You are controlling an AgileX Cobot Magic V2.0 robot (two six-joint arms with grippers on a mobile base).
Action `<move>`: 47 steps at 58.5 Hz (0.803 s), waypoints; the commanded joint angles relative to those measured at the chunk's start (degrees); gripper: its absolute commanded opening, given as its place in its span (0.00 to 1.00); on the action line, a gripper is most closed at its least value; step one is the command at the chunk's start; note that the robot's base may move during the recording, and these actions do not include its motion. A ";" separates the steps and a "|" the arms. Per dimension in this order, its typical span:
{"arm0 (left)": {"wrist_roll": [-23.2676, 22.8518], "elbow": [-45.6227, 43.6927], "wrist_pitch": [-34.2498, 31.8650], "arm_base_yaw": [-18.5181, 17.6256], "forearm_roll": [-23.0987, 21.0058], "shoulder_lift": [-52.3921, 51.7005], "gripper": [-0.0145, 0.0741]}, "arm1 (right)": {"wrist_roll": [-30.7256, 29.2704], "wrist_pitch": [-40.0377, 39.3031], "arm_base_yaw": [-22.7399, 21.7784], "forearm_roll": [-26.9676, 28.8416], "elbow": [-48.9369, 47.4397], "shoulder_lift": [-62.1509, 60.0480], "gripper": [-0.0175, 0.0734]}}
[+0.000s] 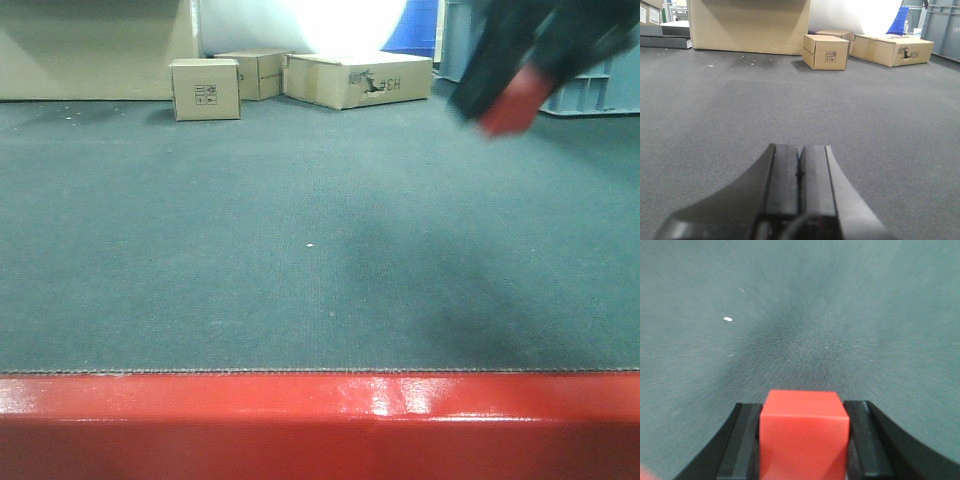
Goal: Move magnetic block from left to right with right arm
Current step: 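Lower the red cube onto the second table and open the right gripper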
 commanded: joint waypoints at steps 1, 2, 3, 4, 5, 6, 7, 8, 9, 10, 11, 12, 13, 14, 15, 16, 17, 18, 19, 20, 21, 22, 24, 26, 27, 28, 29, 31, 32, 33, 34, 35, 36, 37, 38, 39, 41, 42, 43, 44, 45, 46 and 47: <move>-0.34 0.55 -4.47 -0.09 -0.27 -0.55 0.02 | -0.74 -2.98 0.18 0.18 -3.93 2.91 0.32; -0.34 0.55 -4.47 -0.09 -0.27 -0.55 0.02 | -0.74 -2.97 0.18 0.18 -4.28 3.67 0.32; -0.34 0.55 -4.47 -0.09 -0.27 -0.55 0.02 | -0.74 -2.97 0.18 0.18 -4.49 4.39 0.32; -0.34 0.55 -4.47 -0.09 -0.27 -0.55 0.02 | -0.74 -2.97 0.18 0.18 -4.75 5.43 0.32; -0.34 0.55 -4.47 -0.09 -0.27 -0.55 0.02 | -0.74 -2.92 0.18 0.18 -4.93 6.06 0.32; -0.34 0.55 -4.47 -0.09 -0.27 -0.55 0.02 | -0.74 -2.93 0.25 0.16 -5.07 7.00 0.32; -0.34 0.55 -4.47 -0.09 -0.27 -0.55 0.02 | -0.74 -2.93 0.25 0.09 -5.17 7.57 0.32; -0.34 0.55 -4.47 -0.09 -0.27 -0.55 0.02 | -0.74 -2.98 0.25 0.09 -5.31 8.36 0.32; -0.34 0.55 -4.47 -0.09 -0.27 -0.55 0.02 | -0.74 -2.98 0.25 0.08 -5.41 8.88 0.32; -0.34 0.55 -4.47 -0.09 -0.27 -0.55 0.02 | -0.74 -2.98 0.25 0.00 -5.48 9.39 0.32; -0.34 0.55 -4.47 -0.09 -0.27 -0.55 0.02 | -0.74 -2.85 0.25 -0.06 -5.56 10.07 0.32; -0.34 0.55 -4.47 -0.09 -0.27 -0.55 0.02 | -0.74 -2.85 0.25 -0.12 -5.63 10.50 0.32; -0.34 0.55 -4.47 -0.09 -0.27 -0.55 0.02 | -0.74 -2.85 0.25 -0.22 -5.63 10.89 0.32; -0.34 0.55 -4.47 -0.09 -0.27 -0.55 0.02 | -0.74 -2.85 0.25 -0.35 -5.63 11.28 0.32; -0.34 0.55 -4.47 -0.09 -0.27 -0.55 0.02 | -0.74 -2.85 0.25 -0.52 -5.63 11.80 0.32; -0.34 0.55 -4.47 -0.09 -0.27 -0.55 0.02 | -0.74 -2.85 0.25 -0.66 -5.63 12.18 0.32; -0.34 0.55 -4.47 -0.09 -0.27 -0.55 0.02 | -0.74 -2.76 0.25 -0.84 -5.63 12.52 0.32; -0.34 0.55 -4.47 -0.09 -0.27 -0.55 0.02 | -0.74 -2.69 0.25 -1.01 -5.63 12.98 0.32; -0.34 0.55 -4.47 -0.09 -0.27 -0.55 0.02 | -0.74 -2.60 0.25 -1.16 -5.63 13.31 0.33; -0.34 0.55 -4.47 -0.09 -0.27 -0.55 0.02 | -0.74 -2.47 0.25 -1.16 -5.63 13.56 0.33; -0.34 0.55 -4.47 -0.09 -0.27 -0.55 0.02 | -0.74 -2.44 0.25 -1.22 -5.63 13.83 0.33; -0.34 0.55 -4.47 -0.09 -0.27 -0.55 0.02 | -0.74 -2.34 0.25 -1.22 -5.63 14.12 0.33; -0.34 0.55 -4.47 -0.09 -0.27 -0.55 0.02 | -0.74 -2.32 0.25 -1.22 -5.63 14.49 0.33; -0.34 0.55 -4.47 -0.09 -0.27 -0.55 0.02 | -0.74 -2.32 0.25 -1.22 -5.63 14.50 0.33; -0.34 0.55 -4.47 -0.09 -0.27 -0.55 0.02 | -0.74 -2.32 0.25 -1.22 -5.63 14.50 0.34; -0.34 0.55 -4.47 -0.09 -0.27 -0.55 0.02 | -0.74 -2.32 0.25 -1.22 -5.63 14.50 0.36; -0.34 0.55 -4.47 -0.09 -0.27 -0.55 0.02 | -0.74 -2.32 0.25 -1.22 -5.69 14.50 0.37; -0.34 0.55 -4.47 -0.09 -0.27 -0.55 0.02 | -0.74 -2.20 0.25 -1.22 -5.84 14.36 0.42; -0.34 0.55 -4.47 -0.09 -0.27 -0.55 0.02 | -0.74 -2.02 0.25 -1.22 -6.03 14.35 0.44; -0.34 0.55 -4.47 -0.09 -0.27 -0.55 0.02 | -0.74 -1.75 0.25 -1.22 -6.19 14.28 0.47; -0.34 0.55 -4.47 -0.09 -0.27 -0.55 0.02 | -0.74 -1.54 0.25 -1.22 -6.46 14.21 0.52; -0.34 0.55 -4.47 -0.09 -0.27 -0.55 0.02 | -0.74 -1.18 0.25 -1.22 -6.66 14.22 0.55; -0.34 0.55 -4.47 -0.09 -0.27 -0.55 0.02 | -0.74 -0.98 0.25 -1.17 -6.83 14.14 0.59; -0.34 0.55 -4.47 -0.09 -0.27 -0.55 0.02 | -0.74 -0.75 0.25 -1.17 -7.08 13.93 0.65; -0.34 0.55 -4.47 -0.09 -0.27 -0.55 0.02 | -0.74 -0.66 0.25 -1.17 -7.22 13.80 0.70; -0.34 0.55 -4.47 -0.09 -0.27 -0.55 0.02 | -0.74 -0.61 0.25 -1.17 -7.33 13.63 0.74; -0.34 0.55 -4.47 -0.09 -0.27 -0.55 0.02 | -0.74 -0.55 0.25 -1.17 -7.63 13.12 0.82; -0.34 0.55 -4.47 -0.09 -0.27 -0.55 0.02 | -0.74 -0.47 0.25 -1.17 -7.77 12.92 0.85; -0.34 0.55 -4.47 -0.09 -0.27 -0.55 0.02 | -0.74 -0.41 0.25 -1.17 -7.86 12.52 0.89; -0.34 0.55 -4.47 -0.09 -0.27 -0.55 0.02 | -0.74 -0.41 0.25 -1.17 -7.85 12.30 0.91; -0.34 0.55 -4.47 -0.09 -0.27 -0.55 0.02 | -0.74 -0.47 0.25 -1.17 -7.85 11.70 0.90; -0.34 0.55 -4.47 -0.09 -0.27 -0.55 0.02 | -0.74 -0.57 0.25 -1.17 -7.85 11.33 0.90; -0.34 0.55 -4.47 -0.09 -0.27 -0.55 0.02 | -0.74 -0.57 0.25 -1.17 -7.85 11.00 0.89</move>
